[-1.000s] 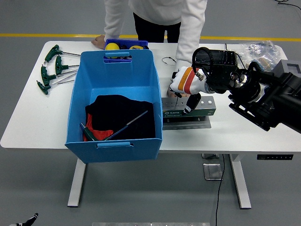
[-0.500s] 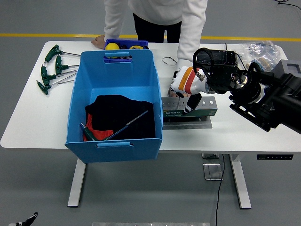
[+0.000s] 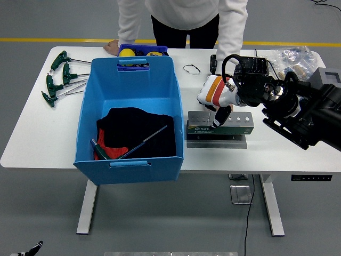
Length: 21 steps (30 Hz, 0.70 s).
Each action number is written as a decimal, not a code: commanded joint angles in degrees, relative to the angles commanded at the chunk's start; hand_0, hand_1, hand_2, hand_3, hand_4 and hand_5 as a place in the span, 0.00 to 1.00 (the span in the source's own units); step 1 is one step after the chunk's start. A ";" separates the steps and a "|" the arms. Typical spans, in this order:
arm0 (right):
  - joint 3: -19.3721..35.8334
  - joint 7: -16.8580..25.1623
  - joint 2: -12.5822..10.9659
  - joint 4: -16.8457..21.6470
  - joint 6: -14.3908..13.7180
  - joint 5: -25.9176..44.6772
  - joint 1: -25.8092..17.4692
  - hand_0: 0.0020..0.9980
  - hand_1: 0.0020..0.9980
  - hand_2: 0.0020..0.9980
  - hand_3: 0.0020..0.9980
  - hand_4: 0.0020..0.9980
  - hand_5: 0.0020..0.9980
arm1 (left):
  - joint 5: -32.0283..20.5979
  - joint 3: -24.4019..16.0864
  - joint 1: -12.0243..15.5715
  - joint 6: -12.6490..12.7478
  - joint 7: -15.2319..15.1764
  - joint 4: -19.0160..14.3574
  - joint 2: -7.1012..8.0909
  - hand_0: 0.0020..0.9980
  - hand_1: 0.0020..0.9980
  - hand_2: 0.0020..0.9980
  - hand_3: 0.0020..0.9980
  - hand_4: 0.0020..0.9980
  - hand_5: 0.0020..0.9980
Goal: Lift tool from toolbox,place it in box,lift tool from toolbox,place it in box
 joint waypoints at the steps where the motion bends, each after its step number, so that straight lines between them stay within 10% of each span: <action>1: 0.01 -0.01 -0.03 -0.01 -0.04 0.11 0.00 0.22 0.18 0.24 0.24 1.00 0.72 | -0.01 0.02 0.01 -0.01 0.00 0.01 0.00 0.75 0.61 0.74 0.75 0.78 0.72; 21: -1.84 -2.48 -1.47 -0.11 -2.29 7.45 0.32 0.12 0.10 0.15 0.10 0.88 0.58 | 1.02 -1.89 0.55 0.26 -0.07 -0.04 -0.15 0.75 0.61 0.74 0.75 0.78 0.72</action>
